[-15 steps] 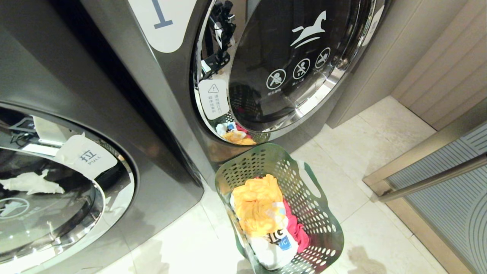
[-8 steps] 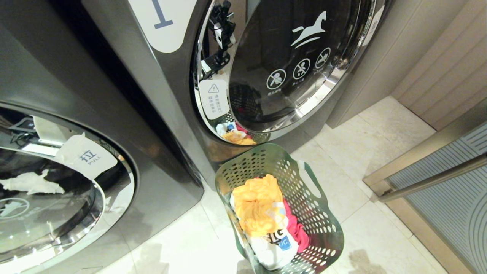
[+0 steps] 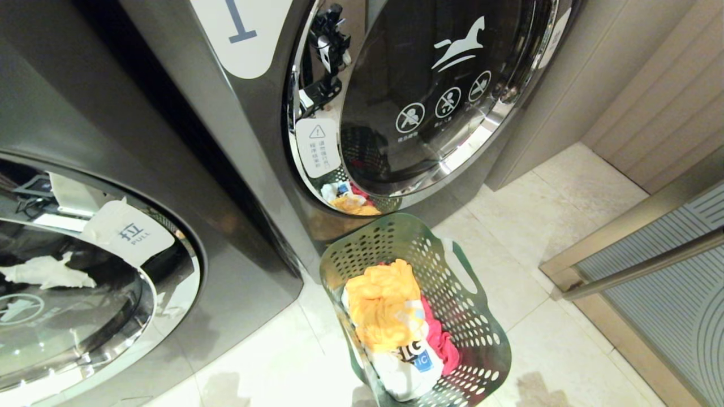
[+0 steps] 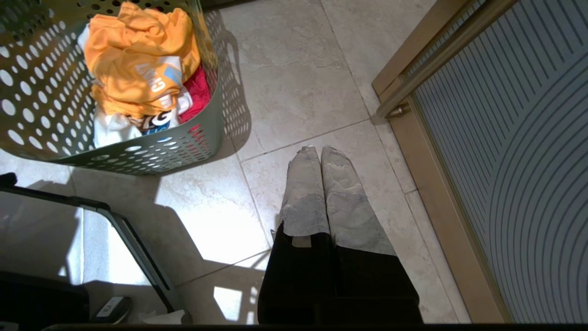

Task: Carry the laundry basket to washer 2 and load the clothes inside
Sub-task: Open the lid of the washing machine

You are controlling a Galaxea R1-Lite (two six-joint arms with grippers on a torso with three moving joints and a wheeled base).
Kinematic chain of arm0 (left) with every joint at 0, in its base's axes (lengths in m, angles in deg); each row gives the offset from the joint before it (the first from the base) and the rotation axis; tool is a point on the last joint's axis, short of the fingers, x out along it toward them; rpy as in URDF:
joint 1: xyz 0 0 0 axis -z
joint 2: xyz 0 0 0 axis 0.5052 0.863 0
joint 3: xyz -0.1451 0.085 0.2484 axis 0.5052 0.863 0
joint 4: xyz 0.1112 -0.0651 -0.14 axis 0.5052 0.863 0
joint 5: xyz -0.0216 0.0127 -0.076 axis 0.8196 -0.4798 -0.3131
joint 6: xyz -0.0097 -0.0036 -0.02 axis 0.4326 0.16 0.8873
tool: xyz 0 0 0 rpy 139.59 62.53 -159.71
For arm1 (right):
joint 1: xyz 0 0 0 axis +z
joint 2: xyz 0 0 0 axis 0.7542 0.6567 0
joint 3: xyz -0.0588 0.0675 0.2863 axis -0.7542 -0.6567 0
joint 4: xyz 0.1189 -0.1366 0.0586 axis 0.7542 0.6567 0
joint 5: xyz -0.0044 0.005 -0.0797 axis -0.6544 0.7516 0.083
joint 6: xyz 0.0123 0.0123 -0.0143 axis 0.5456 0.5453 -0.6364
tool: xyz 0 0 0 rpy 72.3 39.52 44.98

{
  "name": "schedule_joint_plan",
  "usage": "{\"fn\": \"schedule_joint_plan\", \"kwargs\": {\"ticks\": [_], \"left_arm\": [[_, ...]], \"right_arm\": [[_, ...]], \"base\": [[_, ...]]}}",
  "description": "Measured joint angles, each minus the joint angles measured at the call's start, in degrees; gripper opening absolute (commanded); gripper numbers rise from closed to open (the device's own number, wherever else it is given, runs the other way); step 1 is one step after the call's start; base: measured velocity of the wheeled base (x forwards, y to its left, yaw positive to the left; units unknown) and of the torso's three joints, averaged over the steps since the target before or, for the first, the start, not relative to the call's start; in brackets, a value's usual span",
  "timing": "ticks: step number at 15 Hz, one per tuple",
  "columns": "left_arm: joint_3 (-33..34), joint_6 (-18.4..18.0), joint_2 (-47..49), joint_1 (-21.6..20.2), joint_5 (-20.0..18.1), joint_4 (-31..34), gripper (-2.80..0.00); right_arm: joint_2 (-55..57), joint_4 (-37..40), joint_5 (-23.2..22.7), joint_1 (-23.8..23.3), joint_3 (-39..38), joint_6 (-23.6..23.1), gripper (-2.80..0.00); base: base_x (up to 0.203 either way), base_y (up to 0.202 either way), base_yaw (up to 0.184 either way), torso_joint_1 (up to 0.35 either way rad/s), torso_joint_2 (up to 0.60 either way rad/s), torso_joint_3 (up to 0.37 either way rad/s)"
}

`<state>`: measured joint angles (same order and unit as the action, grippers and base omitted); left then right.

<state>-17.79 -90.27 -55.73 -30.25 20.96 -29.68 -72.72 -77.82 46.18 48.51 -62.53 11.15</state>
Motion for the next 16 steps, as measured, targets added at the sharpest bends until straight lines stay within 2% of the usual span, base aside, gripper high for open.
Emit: {"fn": "schedule_joint_plan", "kwargs": {"ticks": [5,8,16], "left_arm": [[0.15,0.14,-0.27,0.0,0.2,-0.41,-2.8],[0.15,0.32,-0.28,0.0,0.34,-0.55,-2.8],[0.21,-0.66,-0.3,-0.02,-0.11,-0.64,-2.8]], "right_arm": [[-0.04,-0.6,1.63,0.0,-0.34,4.68,-2.8],[-0.02,-2.71,1.08,0.0,-1.11,4.38,-2.8],[0.02,-1.46,1.3,0.09,-0.72,4.71,-2.8]], "base": [[0.0,0.0,0.0,0.0,0.0,0.0],[0.0,0.0,0.0,0.0,0.0,0.0],[0.0,0.0,0.0,0.0,0.0,0.0]]}}
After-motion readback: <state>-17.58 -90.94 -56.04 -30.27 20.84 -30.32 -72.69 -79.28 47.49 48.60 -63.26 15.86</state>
